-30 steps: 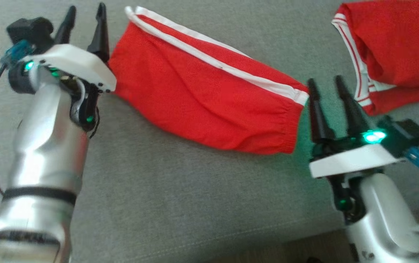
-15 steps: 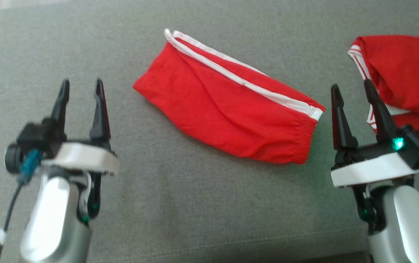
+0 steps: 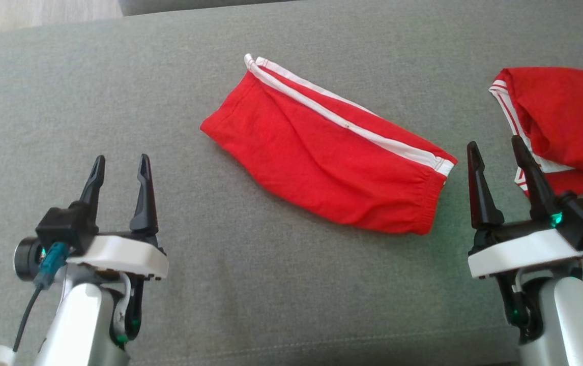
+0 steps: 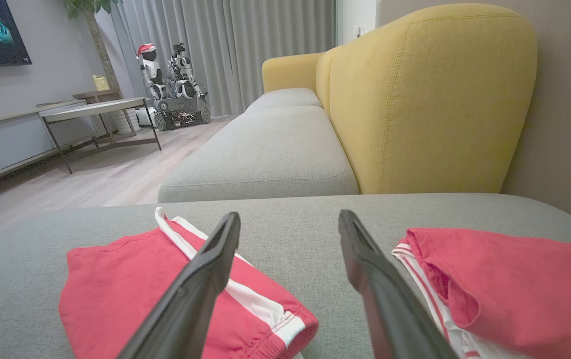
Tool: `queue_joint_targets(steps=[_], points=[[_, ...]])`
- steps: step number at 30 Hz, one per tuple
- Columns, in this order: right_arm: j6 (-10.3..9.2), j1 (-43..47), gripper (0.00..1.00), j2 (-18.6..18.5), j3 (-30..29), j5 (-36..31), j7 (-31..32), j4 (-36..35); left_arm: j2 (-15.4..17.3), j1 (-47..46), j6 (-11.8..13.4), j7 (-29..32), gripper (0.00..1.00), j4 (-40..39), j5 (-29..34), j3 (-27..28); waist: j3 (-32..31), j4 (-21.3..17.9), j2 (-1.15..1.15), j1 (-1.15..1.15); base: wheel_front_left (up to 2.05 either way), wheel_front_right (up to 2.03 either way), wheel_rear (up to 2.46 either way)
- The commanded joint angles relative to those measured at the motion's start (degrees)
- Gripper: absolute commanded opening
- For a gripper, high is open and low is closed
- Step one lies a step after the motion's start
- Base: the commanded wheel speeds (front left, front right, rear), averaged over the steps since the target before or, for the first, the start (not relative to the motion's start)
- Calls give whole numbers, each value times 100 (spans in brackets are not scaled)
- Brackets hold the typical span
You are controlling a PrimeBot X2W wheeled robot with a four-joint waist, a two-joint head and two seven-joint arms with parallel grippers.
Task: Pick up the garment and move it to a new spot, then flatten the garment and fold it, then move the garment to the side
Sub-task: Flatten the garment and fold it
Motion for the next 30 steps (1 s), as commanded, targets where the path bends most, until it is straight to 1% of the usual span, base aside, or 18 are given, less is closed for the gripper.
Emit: queue_joint_targets(steps=[1,12,15,19,22,26,30], points=[[-4,-65,100,2,100,19,45,-214,160,-155,13,8,100,-177,-29,153,-3,-2,0,0,0,0,0],[-4,-77,100,25,100,44,82,-216,179,-224,12,11,100,-154,-92,121,21,-3,0,0,0,0,0],[-4,-100,100,30,98,58,98,-235,179,-351,-56,66,100,-187,-102,46,80,2,0,0,0,0,0],[-4,-205,100,38,108,62,111,-310,172,-907,-339,262,100,-109,-168,-132,296,-18,0,0,0,0,0],[-4,-310,100,47,129,73,104,-348,102,-1476,-619,445,100,182,-291,-268,505,-103,0,0,0,0,0],[-4,-437,100,65,209,98,69,-321,54,-2183,-974,731,100,927,-465,-433,756,-304,0,0,0,0,0],[-4,-506,100,84,276,140,3,-230,63,-2708,-1165,1034,100,1854,-716,-520,919,-508,0,0,0,0,0]])
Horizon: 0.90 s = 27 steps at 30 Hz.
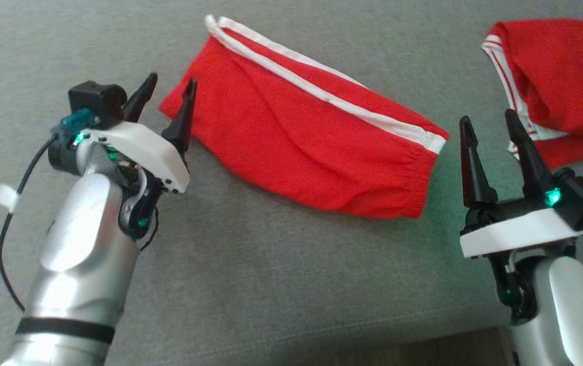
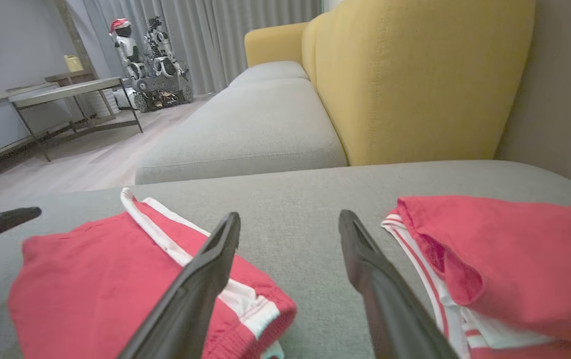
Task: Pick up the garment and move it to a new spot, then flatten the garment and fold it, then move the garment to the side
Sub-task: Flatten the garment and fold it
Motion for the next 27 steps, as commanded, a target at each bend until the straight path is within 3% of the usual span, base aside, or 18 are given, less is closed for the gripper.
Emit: queue_joint_targets(steps=[1,10,11,12,13,14,19,27], points=[[-4,-126,100,33,151,40,-87,-125,140,-293,-29,41,100,46,-79,159,138,-167,0,-1,0,0,0],[-4,-180,100,59,146,119,-203,55,228,-792,-130,399,100,1497,-497,-107,229,-333,0,-1,0,0,0],[-4,-184,100,61,144,126,-206,64,230,-822,-133,416,76,1584,-522,-156,233,-335,0,-1,0,0,0],[-4,-188,100,62,139,132,-208,68,228,-849,-134,428,42,1657,-545,-205,235,-332,0,-1,0,0,0],[-4,-190,100,63,135,141,-206,70,225,-873,-136,433,15,1707,-564,-277,239,-326,0,-1,0,0,0],[-4,-195,100,64,134,157,-202,71,226,-889,-136,451,0,1755,-589,-354,243,-320,0,-1,0,0,0],[-4,-208,100,68,139,189,-188,73,251,-952,-138,471,0,1913,-747,-688,234,-266,0,-1,0,0,0],[-4,-140,100,70,92,173,-137,86,264,-756,-119,-127,0,1958,-870,-691,59,-67,0,-1,0,0,0]])
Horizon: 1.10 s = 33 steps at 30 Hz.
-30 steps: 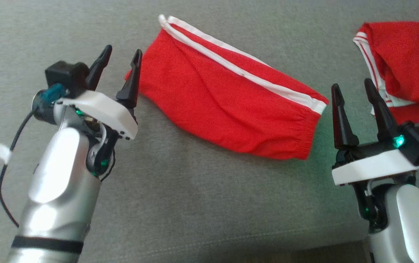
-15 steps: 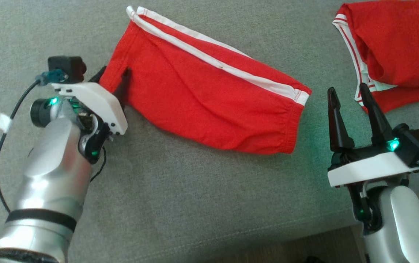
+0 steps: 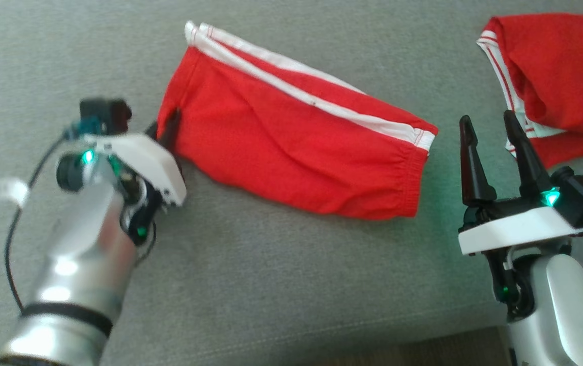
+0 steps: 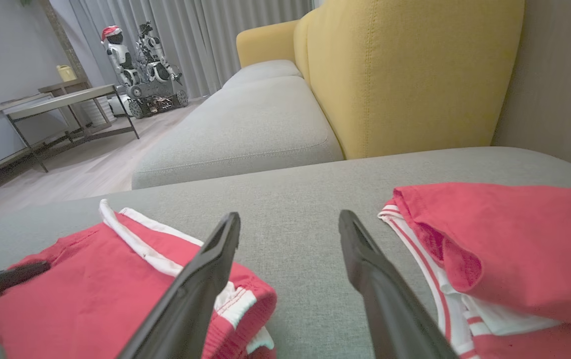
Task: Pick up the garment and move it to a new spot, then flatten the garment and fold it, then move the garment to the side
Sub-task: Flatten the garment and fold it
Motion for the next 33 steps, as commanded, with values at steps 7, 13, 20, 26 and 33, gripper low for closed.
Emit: queue_joint_targets(steps=[7,13,20,26,33], points=[[-4,61,100,-14,94,15,117,-206,214,931,239,-478,0,-696,-139,215,-285,424,0,0,0,0,0],[-4,186,100,-47,11,-5,236,-260,328,2110,672,-438,0,-1835,-337,346,-501,720,0,0,0,0,0],[-4,276,100,-45,-17,21,332,-317,368,2917,1051,-130,36,-2853,-502,383,-609,745,0,0,0,0,0],[-4,331,100,-89,-2,-63,367,-391,477,3113,1532,-537,100,-3542,-146,442,-710,735,0,0,0,0,0],[-4,449,100,-103,-10,-166,414,-485,622,3181,1861,-1008,100,-4473,513,653,-913,789,0,0,0,0,0]])
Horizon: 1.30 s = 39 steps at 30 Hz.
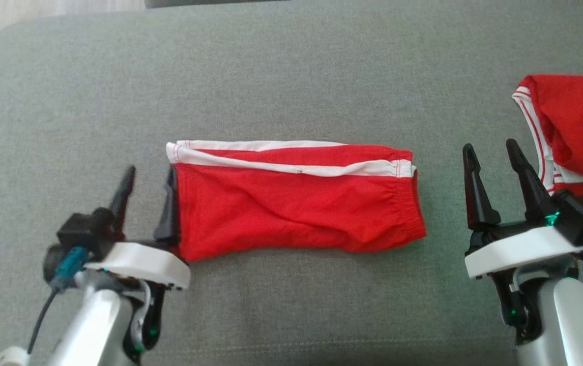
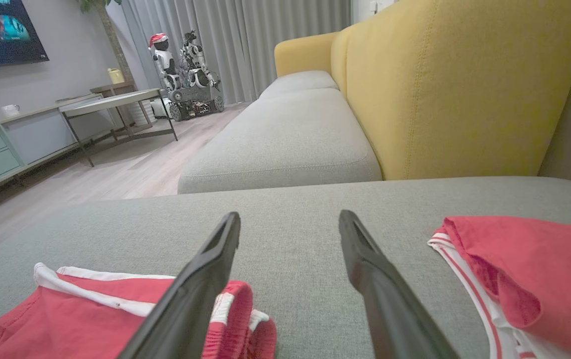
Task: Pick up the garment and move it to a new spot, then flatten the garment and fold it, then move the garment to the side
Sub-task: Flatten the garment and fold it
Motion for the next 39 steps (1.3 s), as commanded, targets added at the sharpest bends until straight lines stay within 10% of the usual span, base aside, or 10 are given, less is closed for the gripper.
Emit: queue_joint_targets(steps=[1,39], points=[[-4,-22,100,-90,126,-74,47,-263,230,-41,60,-74,100,-370,190,271,-71,23,0,0,0,0,0],[-4,158,100,-70,606,-421,534,-140,153,116,-12,-90,100,-975,683,333,146,349,0,0,0,0,0]])
